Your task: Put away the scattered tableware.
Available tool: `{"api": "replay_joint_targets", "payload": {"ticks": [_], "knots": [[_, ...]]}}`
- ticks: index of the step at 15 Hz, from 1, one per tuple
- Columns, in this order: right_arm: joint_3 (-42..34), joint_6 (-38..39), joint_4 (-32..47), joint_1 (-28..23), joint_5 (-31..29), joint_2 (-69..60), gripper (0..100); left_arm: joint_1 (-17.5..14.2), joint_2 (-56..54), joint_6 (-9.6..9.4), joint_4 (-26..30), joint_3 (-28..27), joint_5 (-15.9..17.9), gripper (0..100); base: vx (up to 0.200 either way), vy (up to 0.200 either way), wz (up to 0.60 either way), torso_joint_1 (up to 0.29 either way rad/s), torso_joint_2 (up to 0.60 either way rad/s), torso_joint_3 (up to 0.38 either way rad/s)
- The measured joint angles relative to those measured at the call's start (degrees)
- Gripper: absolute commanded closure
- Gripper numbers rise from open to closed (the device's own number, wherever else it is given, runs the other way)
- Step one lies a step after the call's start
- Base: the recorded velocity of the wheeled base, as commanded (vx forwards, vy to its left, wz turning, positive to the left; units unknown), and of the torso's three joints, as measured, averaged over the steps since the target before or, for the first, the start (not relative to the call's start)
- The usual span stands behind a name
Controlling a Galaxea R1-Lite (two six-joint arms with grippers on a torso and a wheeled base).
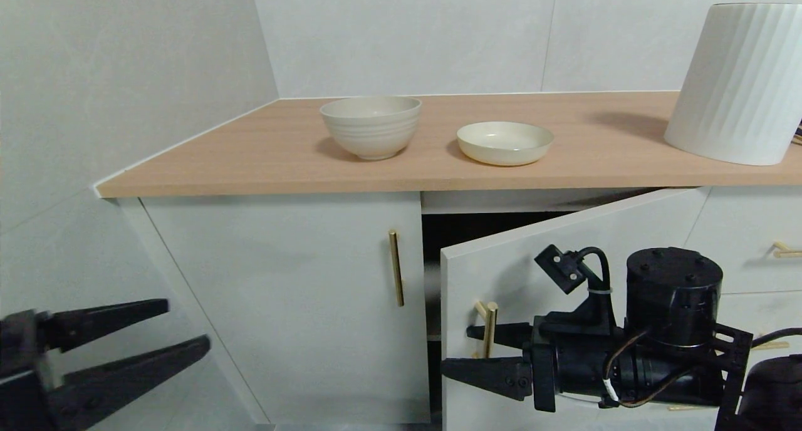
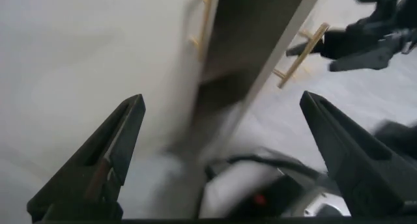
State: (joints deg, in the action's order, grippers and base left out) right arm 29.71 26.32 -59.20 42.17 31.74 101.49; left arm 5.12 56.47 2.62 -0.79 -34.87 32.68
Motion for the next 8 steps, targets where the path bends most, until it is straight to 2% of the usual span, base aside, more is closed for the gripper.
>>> {"api": "replay_joint_targets", "payload": {"ticks": [2, 4, 6, 8], "knots": [[0.0, 0.11, 0.09, 0.0, 0.0, 0.41, 0, 3.43, 11.75, 0.39, -10.31, 0.66, 1.72, 0, 0.0, 0.0, 0.0, 0.0, 0.0, 0.0], [-0.02, 0.12, 0.18, 0.0, 0.02, 0.83, 0, 8.46, 20.19, 1.95, -21.5, 4.74, 2.78, 0, 0.0, 0.0, 0.0, 0.0, 0.0, 0.0], [-0.02, 0.12, 0.22, 0.0, 0.02, 1.32, 0, 14.4, 27.12, 5.69, -31.06, 9.22, 3.23, 0, 0.0, 0.0, 0.0, 0.0, 0.0, 0.0], [-0.02, 0.15, 0.29, 0.0, 0.0, 1.82, 0, 18.72, 32.45, 10.48, -37.04, 11.34, 3.25, 0, 0.0, 0.0, 0.0, 0.0, 0.0, 0.0]]}}
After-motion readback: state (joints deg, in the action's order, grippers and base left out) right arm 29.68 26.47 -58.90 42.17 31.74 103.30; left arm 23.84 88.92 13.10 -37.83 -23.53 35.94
